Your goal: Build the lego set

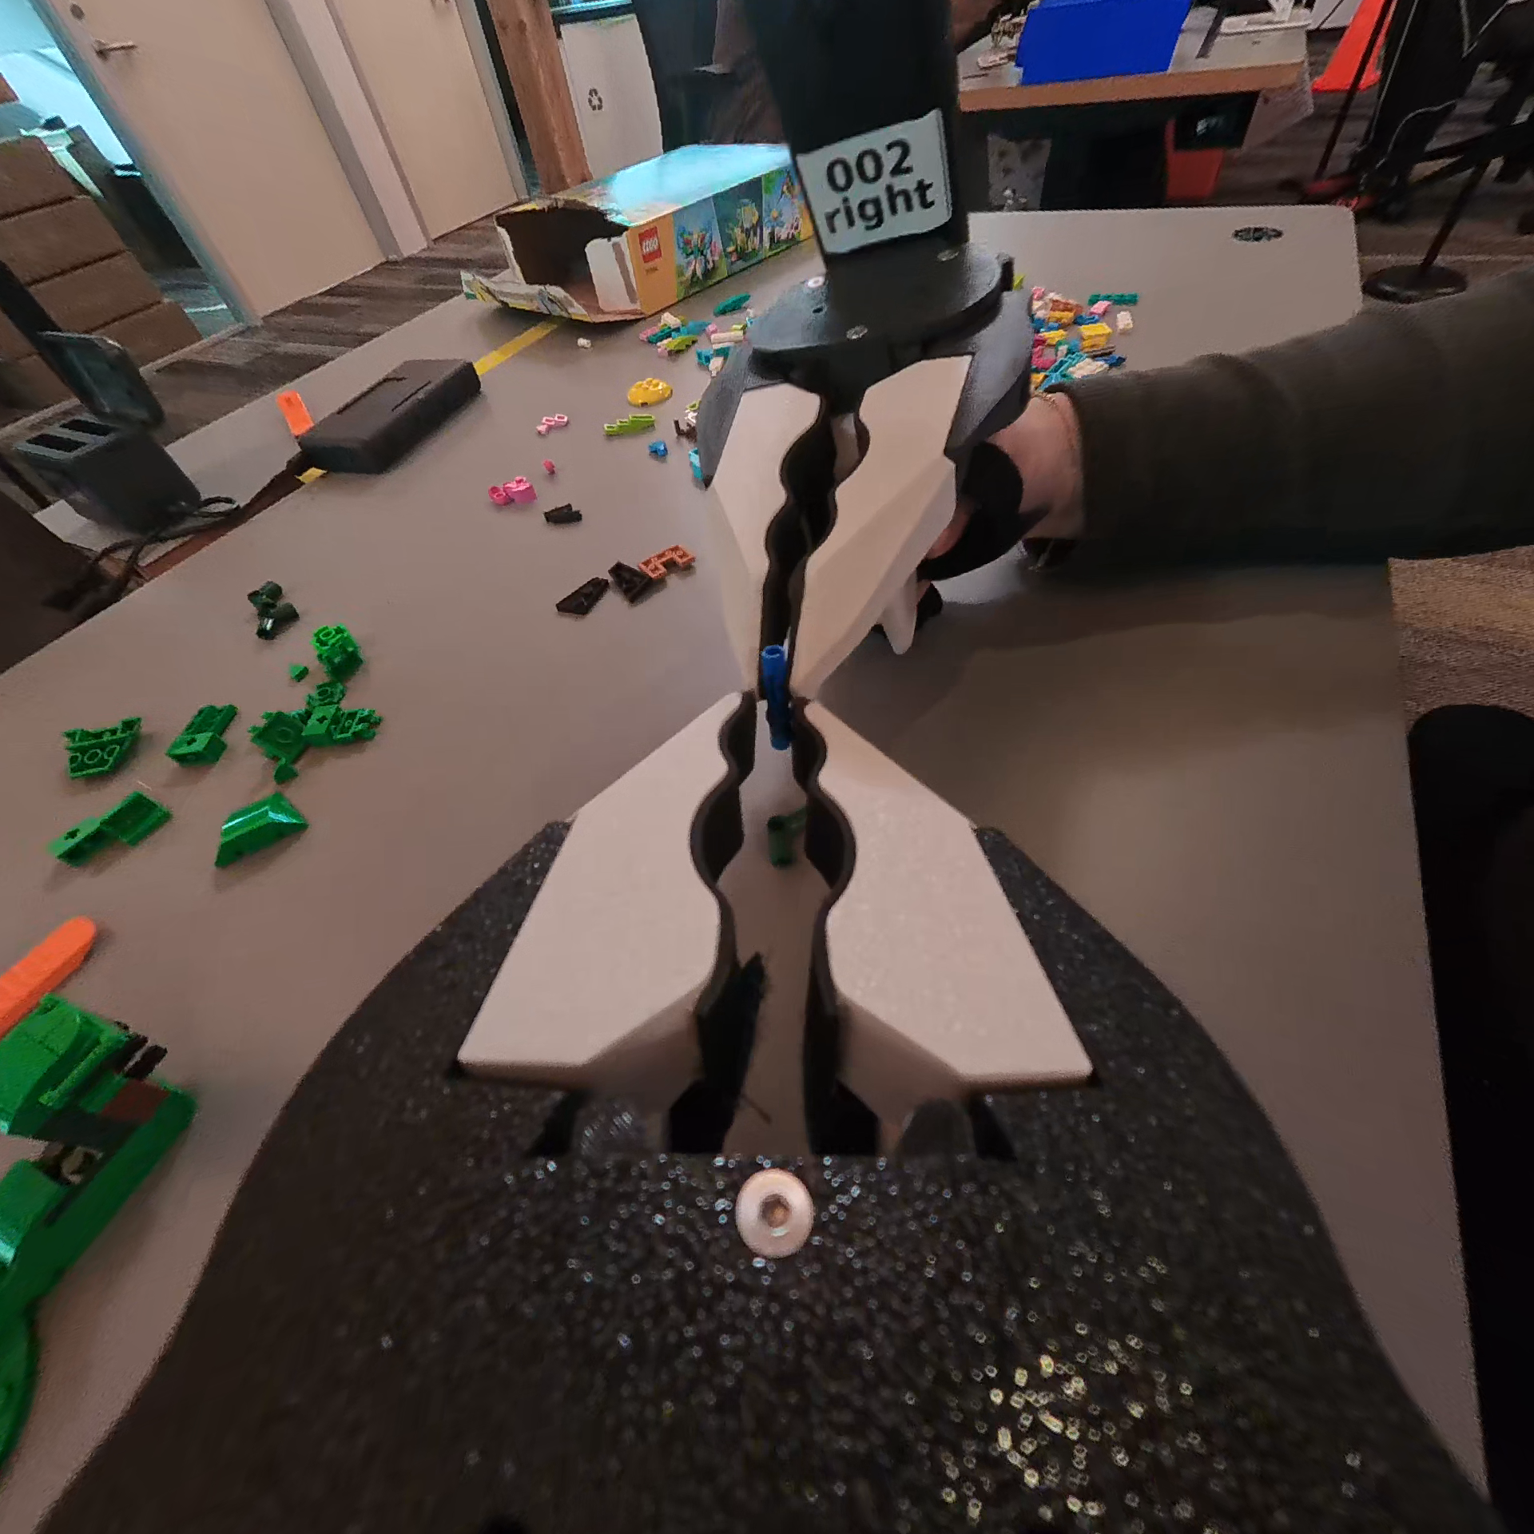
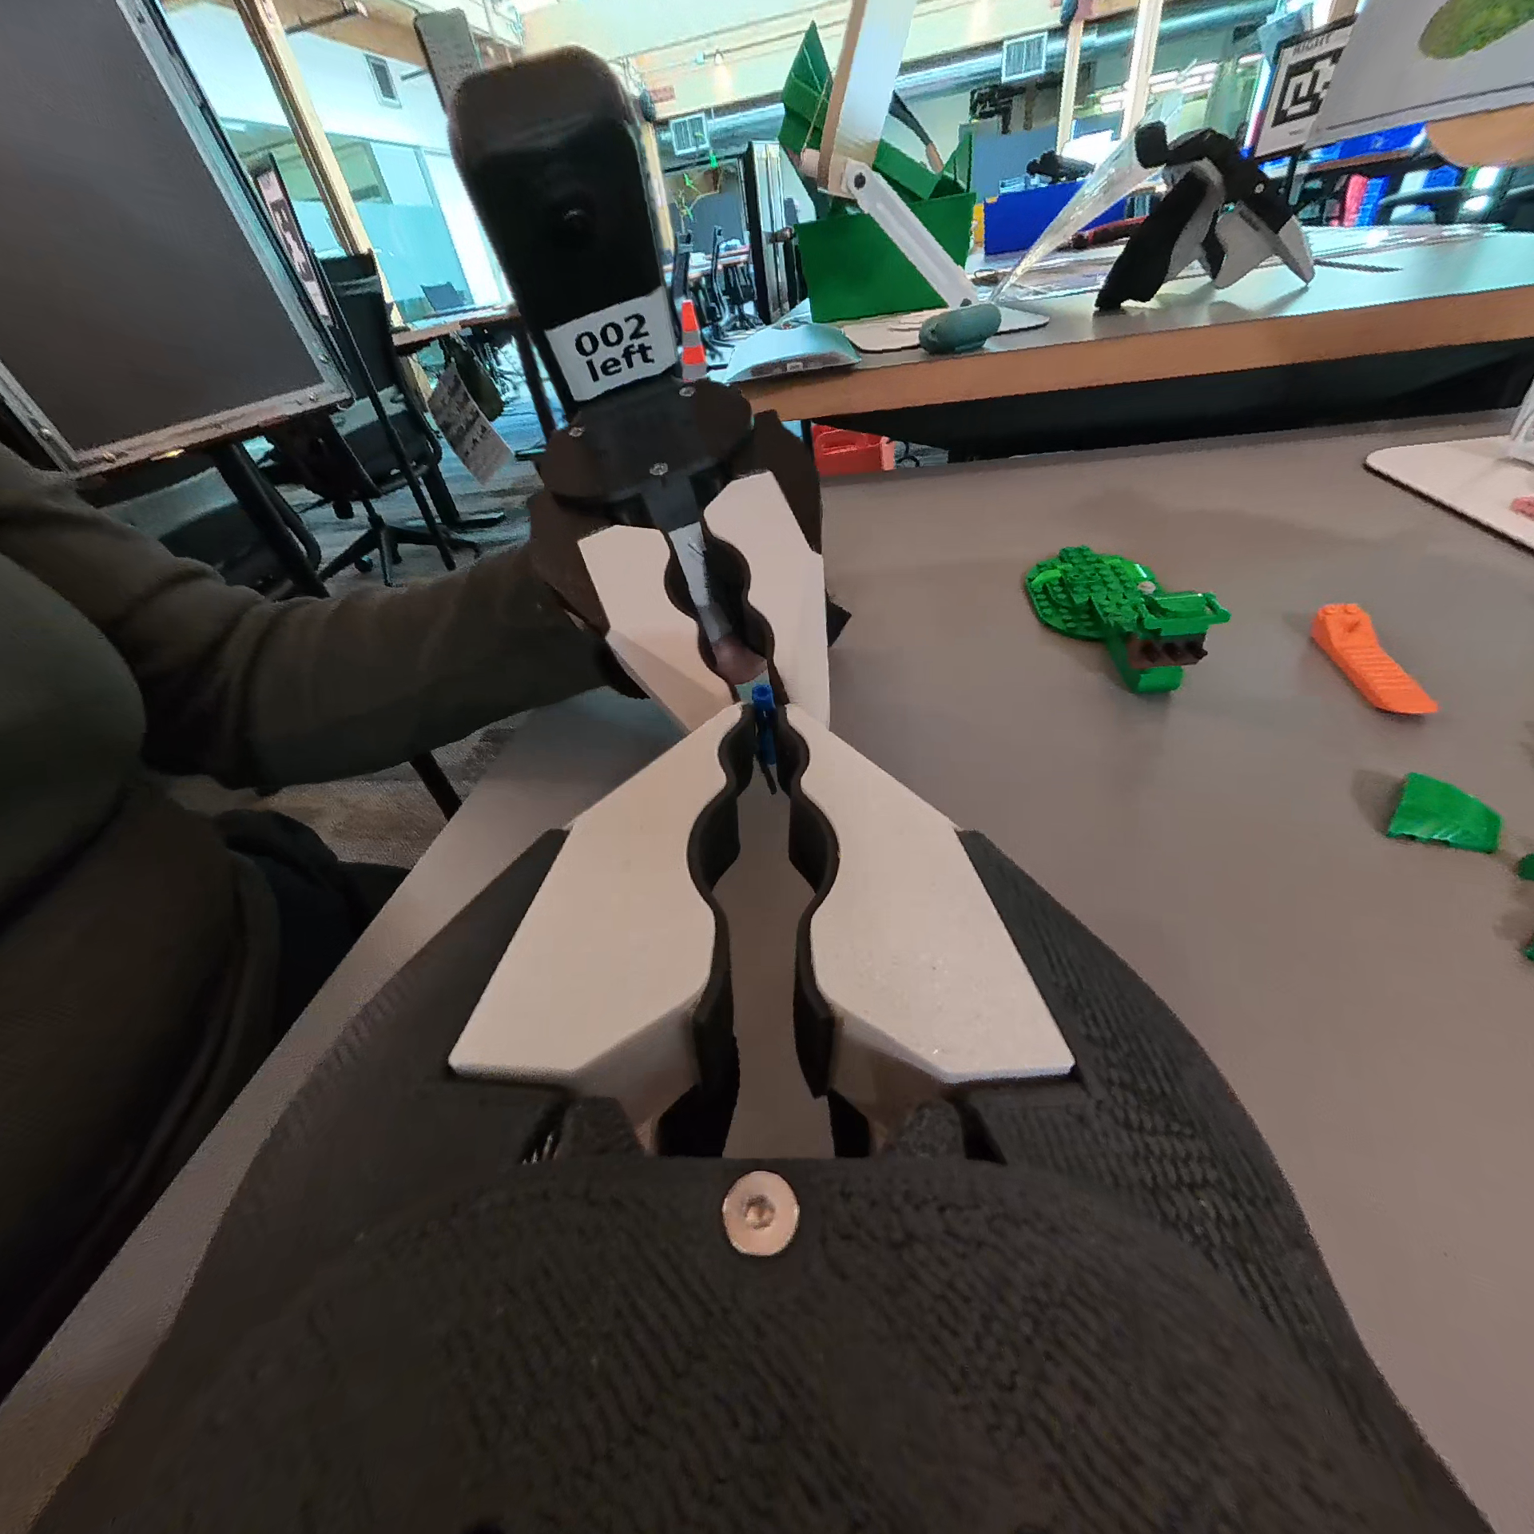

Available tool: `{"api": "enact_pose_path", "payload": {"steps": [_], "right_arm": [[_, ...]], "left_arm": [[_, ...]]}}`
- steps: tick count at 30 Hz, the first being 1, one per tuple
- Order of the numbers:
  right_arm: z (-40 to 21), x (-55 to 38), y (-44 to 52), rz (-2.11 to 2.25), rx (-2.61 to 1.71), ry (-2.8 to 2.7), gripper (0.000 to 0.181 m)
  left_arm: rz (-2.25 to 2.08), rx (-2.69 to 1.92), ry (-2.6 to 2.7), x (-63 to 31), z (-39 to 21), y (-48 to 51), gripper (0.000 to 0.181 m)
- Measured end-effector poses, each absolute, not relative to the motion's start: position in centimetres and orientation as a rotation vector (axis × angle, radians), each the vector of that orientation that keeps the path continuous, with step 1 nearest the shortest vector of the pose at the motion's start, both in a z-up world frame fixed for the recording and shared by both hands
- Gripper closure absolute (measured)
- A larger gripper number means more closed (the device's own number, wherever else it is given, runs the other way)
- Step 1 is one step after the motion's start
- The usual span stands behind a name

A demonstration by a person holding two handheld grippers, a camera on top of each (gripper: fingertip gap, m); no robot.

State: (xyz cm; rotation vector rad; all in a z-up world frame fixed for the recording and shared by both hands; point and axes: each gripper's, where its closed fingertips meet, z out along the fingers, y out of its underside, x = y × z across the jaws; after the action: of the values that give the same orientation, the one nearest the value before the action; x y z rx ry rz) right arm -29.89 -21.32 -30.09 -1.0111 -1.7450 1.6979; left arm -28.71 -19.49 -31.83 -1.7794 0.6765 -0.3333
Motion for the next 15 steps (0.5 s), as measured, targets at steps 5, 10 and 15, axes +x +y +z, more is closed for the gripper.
{"api": "enact_pose_path", "payload": {"steps": [5,10,15], "right_arm": [[-30.4,-29.9,-21.3,1.679,-1.011,-1.759,0.173],[-30.6,-30.2,-20.9,1.648,-1.039,-1.751,0.171],[-30.8,-30.7,-19.8,1.506,-1.036,-1.713,0.164]], "left_arm": [[-0.297,-1.810,0.704,-29.0,-32.2,-19.2,0.178],[-0.280,-1.837,0.680,-29.5,-32.5,-18.8,0.178],[-0.266,-1.888,0.630,-30.2,-33.1,-18.4,0.179]]}}
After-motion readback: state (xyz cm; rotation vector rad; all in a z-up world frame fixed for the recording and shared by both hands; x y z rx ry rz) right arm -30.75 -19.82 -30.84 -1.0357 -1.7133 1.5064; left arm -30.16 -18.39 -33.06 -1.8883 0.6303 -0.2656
